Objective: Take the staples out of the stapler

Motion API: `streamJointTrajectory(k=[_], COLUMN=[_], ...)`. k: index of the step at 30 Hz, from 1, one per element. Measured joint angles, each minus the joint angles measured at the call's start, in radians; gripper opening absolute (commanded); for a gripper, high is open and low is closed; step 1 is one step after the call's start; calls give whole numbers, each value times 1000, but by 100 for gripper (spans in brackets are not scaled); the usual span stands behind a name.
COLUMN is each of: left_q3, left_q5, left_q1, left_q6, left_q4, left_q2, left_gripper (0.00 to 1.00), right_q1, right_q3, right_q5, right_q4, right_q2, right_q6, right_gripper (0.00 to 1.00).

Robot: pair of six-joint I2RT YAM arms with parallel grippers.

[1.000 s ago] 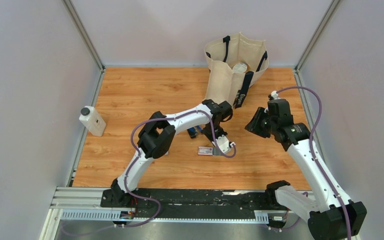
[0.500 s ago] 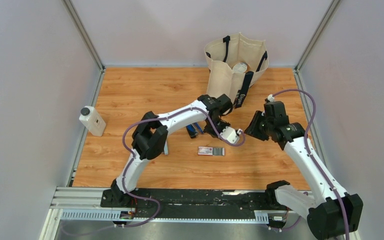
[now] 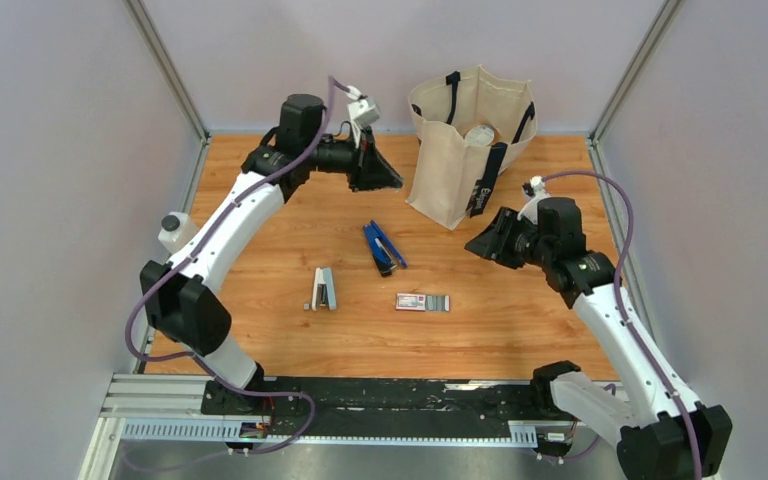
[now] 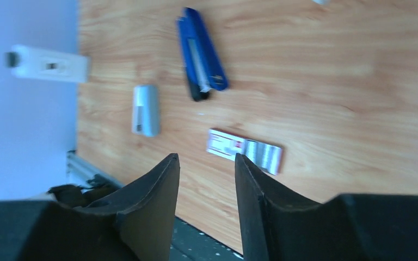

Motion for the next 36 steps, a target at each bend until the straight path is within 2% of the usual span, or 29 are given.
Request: streamJointTrajectory(k=[1,4,6,9,12,16,24,33,36], left_q3=[-39,-208,-254,-305,-381,-459,-521,-539,-552], left_q5=[34,99,100,59,26,-16,-46,-27,32], left_q1=[20,55,63,68,69,68,56,47,50], left_q6=[-122,-665,-1022,-1352,-1555,-1685,-1754,-1742,-1623], left_q4=[108,668,1028,1350,1548,1671,1754,1757,1687], left_q2=[-19,-38,13,59,50,-1,-101,-106,-109], left_gripper=[22,23,25,27,28,29,30,29,29], right_q1=[5,23,39,72,99,118,158,246,245], right_q3=[5,74,130,226,315,389,421,478,460], right_q5=[-28,-132,-192,-251,-290,-320,-335,-284,-229], right_q4=[26,98,164,225,267,293,340,313,279], right_q2=[-16,-26,-11,20,52,75,115,188,171], right_q6=[3,26,48,71,85,100,150,120,86], right_gripper=[43,41,43,47,50,51,51,52,52])
